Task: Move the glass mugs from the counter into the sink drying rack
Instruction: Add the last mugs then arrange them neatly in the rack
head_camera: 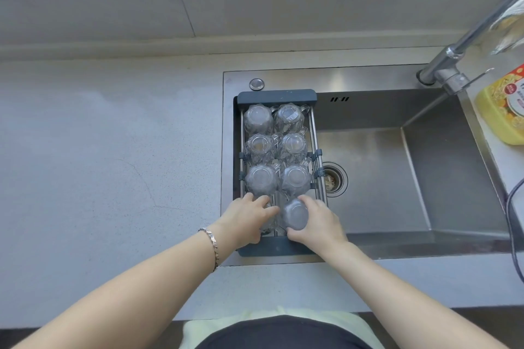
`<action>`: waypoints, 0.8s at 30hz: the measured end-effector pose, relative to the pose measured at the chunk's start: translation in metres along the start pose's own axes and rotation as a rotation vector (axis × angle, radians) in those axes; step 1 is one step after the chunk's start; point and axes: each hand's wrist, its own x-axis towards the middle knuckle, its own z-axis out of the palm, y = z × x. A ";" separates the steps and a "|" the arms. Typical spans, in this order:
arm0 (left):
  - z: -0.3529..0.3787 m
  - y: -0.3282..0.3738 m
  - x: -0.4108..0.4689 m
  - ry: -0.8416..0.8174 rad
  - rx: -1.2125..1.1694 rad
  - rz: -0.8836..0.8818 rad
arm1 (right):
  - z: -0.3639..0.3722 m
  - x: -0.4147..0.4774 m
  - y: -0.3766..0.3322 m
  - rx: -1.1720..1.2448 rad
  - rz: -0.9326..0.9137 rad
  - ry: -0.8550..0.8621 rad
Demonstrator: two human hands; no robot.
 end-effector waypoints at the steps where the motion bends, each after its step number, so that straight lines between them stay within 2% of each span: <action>1: -0.001 0.001 0.000 -0.005 0.002 -0.019 | -0.003 -0.002 0.000 0.015 -0.013 0.026; 4: 0.003 0.005 -0.002 0.015 -0.060 -0.084 | -0.018 -0.010 -0.001 0.039 -0.080 0.076; 7: 0.009 0.009 -0.007 0.052 -0.196 -0.172 | -0.040 -0.020 0.006 -0.070 -0.243 0.108; 12: 0.008 0.018 -0.012 0.206 -0.584 -0.499 | -0.070 -0.024 0.023 -0.182 -0.386 0.081; 17: 0.008 0.028 -0.007 0.215 -0.483 -0.532 | -0.068 -0.012 0.015 -0.293 -0.492 -0.113; 20: 0.006 0.028 -0.003 0.224 -0.502 -0.557 | -0.057 0.000 0.006 -0.386 -0.569 -0.189; 24: 0.005 0.027 -0.002 0.211 -0.497 -0.540 | -0.043 0.020 0.004 -0.373 -0.563 -0.275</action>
